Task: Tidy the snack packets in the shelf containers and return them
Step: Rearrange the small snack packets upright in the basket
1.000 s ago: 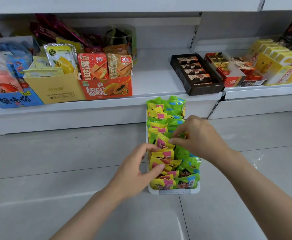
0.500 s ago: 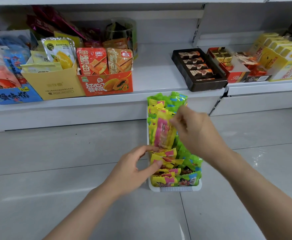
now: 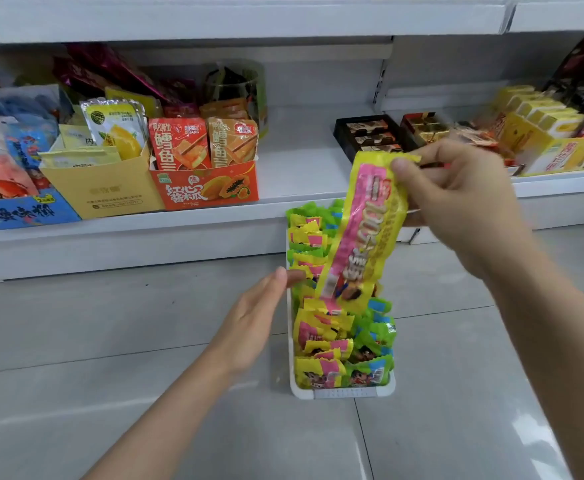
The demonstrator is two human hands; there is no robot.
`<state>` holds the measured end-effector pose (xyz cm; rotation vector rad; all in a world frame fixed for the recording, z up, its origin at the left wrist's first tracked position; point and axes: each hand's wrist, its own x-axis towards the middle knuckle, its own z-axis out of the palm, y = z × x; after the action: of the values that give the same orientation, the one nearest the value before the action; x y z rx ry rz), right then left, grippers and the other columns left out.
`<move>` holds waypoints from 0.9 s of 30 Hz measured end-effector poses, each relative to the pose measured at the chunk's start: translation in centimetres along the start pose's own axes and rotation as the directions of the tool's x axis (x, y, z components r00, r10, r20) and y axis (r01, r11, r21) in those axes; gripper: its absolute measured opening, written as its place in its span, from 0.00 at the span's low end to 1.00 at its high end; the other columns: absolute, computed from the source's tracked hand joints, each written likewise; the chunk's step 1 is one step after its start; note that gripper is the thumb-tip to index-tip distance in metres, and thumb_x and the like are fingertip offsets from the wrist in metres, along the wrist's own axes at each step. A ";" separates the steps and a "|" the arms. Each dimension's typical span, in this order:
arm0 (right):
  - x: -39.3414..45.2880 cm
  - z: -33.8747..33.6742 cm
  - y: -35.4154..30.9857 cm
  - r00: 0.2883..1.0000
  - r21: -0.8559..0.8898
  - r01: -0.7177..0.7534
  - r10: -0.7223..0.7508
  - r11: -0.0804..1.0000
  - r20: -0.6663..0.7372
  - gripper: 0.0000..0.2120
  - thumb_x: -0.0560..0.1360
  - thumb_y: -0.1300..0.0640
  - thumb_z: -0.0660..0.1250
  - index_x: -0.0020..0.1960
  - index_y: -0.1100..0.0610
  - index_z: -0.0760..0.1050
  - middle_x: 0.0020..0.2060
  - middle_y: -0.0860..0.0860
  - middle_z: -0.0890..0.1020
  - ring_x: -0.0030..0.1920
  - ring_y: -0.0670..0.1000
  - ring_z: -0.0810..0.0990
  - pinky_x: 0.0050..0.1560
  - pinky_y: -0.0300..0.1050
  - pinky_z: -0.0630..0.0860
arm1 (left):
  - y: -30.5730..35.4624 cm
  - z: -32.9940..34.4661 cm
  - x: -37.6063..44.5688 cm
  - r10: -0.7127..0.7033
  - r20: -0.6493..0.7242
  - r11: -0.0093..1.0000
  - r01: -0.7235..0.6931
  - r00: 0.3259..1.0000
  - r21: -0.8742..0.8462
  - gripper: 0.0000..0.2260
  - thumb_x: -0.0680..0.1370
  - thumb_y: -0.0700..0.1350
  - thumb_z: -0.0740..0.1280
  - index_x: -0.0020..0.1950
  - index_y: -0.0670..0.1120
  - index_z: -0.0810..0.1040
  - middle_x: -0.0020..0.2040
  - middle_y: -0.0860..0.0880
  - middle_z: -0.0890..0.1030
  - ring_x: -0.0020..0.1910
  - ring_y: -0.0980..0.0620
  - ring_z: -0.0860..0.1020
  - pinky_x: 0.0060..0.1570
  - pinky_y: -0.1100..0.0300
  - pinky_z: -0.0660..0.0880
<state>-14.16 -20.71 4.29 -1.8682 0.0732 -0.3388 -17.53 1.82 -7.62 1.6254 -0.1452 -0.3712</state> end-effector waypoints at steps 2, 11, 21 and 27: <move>-0.4 0.7 0.7 0.998 0.023 -0.056 0.055 0.998 0.032 0.07 0.80 0.58 0.68 0.44 0.59 0.75 0.31 0.49 0.86 0.32 0.47 0.85 0.28 0.41 0.80 | 0.9 0.4 -0.2 0.031 0.029 0.997 -0.029 0.999 -0.067 0.22 0.74 0.69 0.58 0.60 0.62 0.81 0.62 0.63 0.80 0.66 0.65 0.74 0.62 0.72 0.68; -0.6 2.5 2.7 0.994 -0.034 -0.103 0.102 0.994 -0.032 0.11 0.78 0.53 0.69 0.40 0.55 0.71 0.32 0.49 0.86 0.34 0.48 0.86 0.31 0.44 0.82 | 1.1 1.8 -1.9 -0.043 0.214 0.952 0.104 0.976 -0.286 0.22 0.76 0.41 0.71 0.69 0.49 0.73 0.61 0.46 0.83 0.59 0.46 0.82 0.51 0.58 0.79; -1.1 3.1 2.9 0.965 0.173 -0.255 0.263 0.951 -0.024 0.08 0.80 0.56 0.67 0.55 0.59 0.78 0.37 0.50 0.87 0.38 0.49 0.87 0.38 0.43 0.84 | 1.2 1.4 -1.9 -0.051 0.110 0.918 0.090 0.993 -0.386 0.19 0.74 0.42 0.69 0.64 0.52 0.79 0.59 0.46 0.84 0.57 0.50 0.83 0.49 0.62 0.79; -2.5 4.6 3.2 0.878 0.200 -0.477 0.456 0.856 0.145 0.30 0.77 0.42 0.68 0.72 0.58 0.71 0.51 0.57 0.85 0.52 0.49 0.85 0.52 0.50 0.83 | 1.3 1.2 -1.7 0.244 -0.211 0.967 -0.222 0.946 0.122 0.17 0.77 0.38 0.70 0.56 0.60 0.84 0.52 0.54 0.85 0.50 0.56 0.83 0.47 0.67 0.78</move>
<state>-14.95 -16.91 -0.56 -1.5693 0.4037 0.0781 -19.35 1.08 -6.19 1.7116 -0.1841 0.0038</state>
